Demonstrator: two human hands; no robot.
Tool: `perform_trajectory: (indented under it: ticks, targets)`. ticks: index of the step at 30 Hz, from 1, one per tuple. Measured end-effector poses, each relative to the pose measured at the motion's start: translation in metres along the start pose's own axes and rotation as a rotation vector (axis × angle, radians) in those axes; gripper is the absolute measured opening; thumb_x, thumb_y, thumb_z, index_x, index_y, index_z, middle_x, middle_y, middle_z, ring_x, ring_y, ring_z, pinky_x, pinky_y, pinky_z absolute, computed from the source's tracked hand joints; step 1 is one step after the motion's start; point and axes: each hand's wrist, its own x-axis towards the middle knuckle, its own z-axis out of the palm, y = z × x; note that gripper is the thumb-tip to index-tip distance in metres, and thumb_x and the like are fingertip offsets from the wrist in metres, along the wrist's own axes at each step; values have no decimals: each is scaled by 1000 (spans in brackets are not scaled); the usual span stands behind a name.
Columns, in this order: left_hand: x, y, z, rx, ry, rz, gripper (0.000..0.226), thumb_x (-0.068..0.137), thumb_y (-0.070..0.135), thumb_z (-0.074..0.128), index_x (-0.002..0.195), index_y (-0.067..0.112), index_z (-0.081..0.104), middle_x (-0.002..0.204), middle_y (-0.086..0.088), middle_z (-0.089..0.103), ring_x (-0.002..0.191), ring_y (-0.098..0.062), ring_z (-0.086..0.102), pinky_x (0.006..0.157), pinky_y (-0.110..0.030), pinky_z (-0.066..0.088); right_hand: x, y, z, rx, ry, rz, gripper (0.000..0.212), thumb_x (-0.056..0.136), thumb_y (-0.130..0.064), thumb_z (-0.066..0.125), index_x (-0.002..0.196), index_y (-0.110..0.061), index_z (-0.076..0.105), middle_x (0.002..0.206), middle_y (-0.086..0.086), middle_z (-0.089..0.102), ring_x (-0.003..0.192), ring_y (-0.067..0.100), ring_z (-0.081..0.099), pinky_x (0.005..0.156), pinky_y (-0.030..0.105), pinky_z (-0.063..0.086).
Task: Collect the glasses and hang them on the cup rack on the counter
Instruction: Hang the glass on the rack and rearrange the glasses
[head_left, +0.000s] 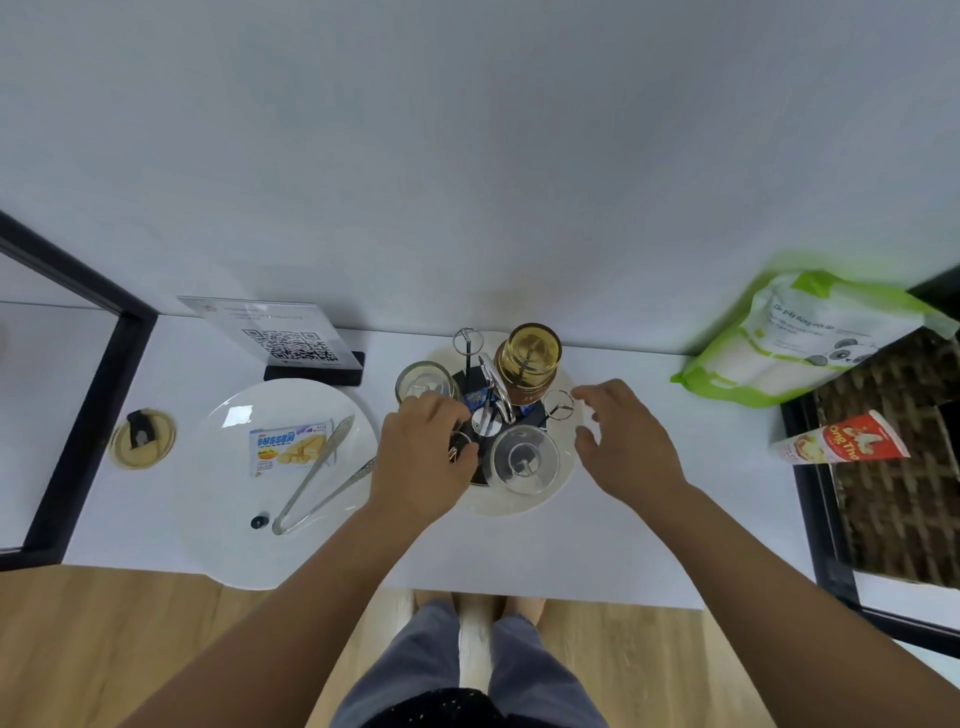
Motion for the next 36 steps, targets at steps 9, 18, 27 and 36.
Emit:
perform_trajectory:
  ticks: [9, 18, 27, 36]
  targets:
    - [-9, -11, -3, 56, -91, 76, 15, 83, 21, 73, 97, 15, 74, 96, -3, 66, 88, -22, 59, 69, -34, 53, 14, -7, 0, -66, -67, 63, 29, 95, -32, 59, 121, -18, 62, 115, 1, 61, 101, 20, 63, 82, 37, 55]
    - [4, -28, -11, 62, -86, 85, 15, 83, 17, 75, 98, 16, 74, 96, -2, 69, 87, -23, 57, 72, -31, 44, 31, -16, -7, 16, 5, 59, 46, 90, -34, 66, 131, -17, 55, 122, 5, 55, 107, 25, 58, 85, 39, 52]
    - [10, -31, -15, 31, -110, 86, 16, 85, 15, 74, 101, 15, 75, 102, -2, 70, 97, -21, 56, 73, -23, 36, 55, -25, 6, 62, 0, 138, 58, 77, -30, 77, 126, -13, 52, 124, 9, 46, 109, 28, 54, 83, 30, 43]
    - [9, -31, -15, 18, -118, 69, 19, 90, 19, 69, 108, 18, 73, 107, 0, 70, 101, -18, 54, 75, -21, 35, 58, -26, 4, 87, -2, 110, 59, 74, -31, 81, 124, -16, 54, 120, 7, 48, 107, 26, 55, 85, 32, 46]
